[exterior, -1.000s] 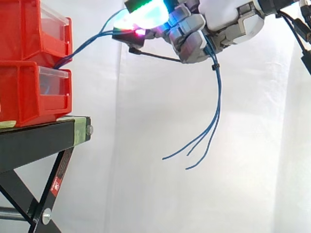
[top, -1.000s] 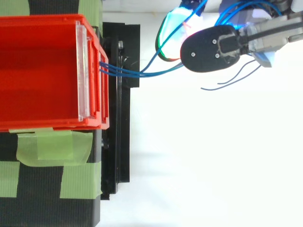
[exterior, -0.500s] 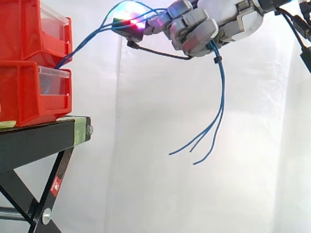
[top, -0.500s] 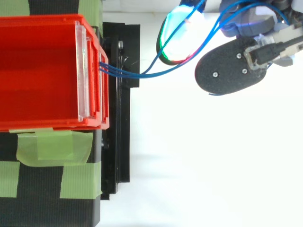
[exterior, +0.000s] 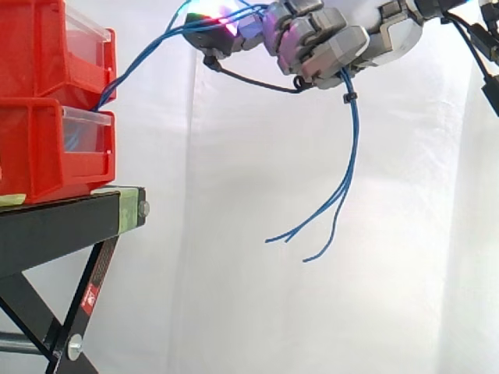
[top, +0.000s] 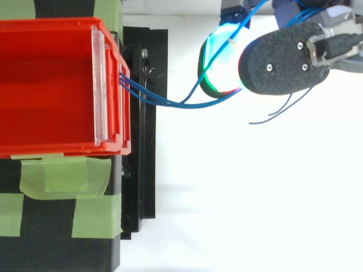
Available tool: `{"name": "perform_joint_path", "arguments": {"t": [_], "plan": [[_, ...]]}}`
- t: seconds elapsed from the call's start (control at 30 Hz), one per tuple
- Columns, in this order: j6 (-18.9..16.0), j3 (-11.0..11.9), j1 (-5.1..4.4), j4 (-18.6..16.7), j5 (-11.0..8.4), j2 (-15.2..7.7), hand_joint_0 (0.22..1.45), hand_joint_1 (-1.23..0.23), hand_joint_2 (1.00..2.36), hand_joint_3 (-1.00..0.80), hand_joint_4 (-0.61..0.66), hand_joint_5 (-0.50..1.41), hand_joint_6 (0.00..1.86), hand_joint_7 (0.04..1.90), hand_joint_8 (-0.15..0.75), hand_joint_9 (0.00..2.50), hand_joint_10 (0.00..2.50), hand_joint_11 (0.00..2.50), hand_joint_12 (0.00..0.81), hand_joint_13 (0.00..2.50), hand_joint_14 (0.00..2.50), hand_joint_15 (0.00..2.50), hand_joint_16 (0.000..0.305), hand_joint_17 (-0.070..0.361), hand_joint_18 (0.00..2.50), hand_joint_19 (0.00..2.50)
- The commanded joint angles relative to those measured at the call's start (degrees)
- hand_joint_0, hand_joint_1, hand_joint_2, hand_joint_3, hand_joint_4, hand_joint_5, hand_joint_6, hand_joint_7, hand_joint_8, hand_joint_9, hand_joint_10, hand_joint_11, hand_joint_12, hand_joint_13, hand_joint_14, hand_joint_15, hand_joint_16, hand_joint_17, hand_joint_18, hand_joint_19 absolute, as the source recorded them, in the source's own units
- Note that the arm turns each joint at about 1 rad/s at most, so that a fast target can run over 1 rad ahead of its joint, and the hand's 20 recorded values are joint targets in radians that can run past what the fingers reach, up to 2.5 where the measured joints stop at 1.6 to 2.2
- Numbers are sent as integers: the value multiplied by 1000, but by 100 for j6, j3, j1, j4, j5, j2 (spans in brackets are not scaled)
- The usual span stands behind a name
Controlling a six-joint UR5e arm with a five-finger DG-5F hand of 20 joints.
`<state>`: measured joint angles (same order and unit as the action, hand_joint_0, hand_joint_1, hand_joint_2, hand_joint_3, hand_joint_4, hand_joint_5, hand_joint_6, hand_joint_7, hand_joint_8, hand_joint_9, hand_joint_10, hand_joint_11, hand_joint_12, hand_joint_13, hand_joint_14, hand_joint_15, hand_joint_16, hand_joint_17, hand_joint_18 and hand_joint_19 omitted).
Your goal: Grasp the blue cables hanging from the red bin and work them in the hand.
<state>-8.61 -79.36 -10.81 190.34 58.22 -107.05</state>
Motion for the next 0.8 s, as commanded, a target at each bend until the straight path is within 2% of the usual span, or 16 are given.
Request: {"name": "perform_joint_path", "arguments": {"t": [0.0, 0.2, 0.27, 0.4, 0.53, 0.77], "plan": [[35, -1, -1, 3, -4, -9, 788, -731, 1000, -1000, 195, 639, 59, 1446, 324, 821, 2500, 2333, 375, 932, 2500, 1522, 40, 91, 1593, 1788], [123, -1, -1, 3, -109, -9, 777, -722, 1000, -1000, 207, 652, 15, 1460, 328, 838, 2500, 2341, 385, 947, 2500, 1513, 42, 94, 1601, 1734], [264, -1, -1, -6, -329, -26, 774, -719, 1000, -1000, 206, 653, 12, 1460, 327, 839, 2500, 2344, 379, 948, 2500, 1519, 42, 94, 1603, 1728], [413, -9, -1, -111, -531, -26, 769, -711, 1000, -1000, 214, 660, 0, 1463, 328, 854, 2500, 2329, 381, 957, 2500, 1510, 42, 94, 1607, 1694], [615, -18, -1, -349, -549, -35, 767, -708, 1000, -1000, 212, 673, 0, 1461, 325, 874, 2500, 2355, 386, 971, 2500, 1509, 43, 97, 1615, 1663], [615, -18, 8, -498, -540, -176, 788, -712, 1000, -1000, 206, 701, 1, 1451, 318, 908, 2500, 2353, 374, 997, 2500, 1522, 42, 93, 1635, 1677]]}}
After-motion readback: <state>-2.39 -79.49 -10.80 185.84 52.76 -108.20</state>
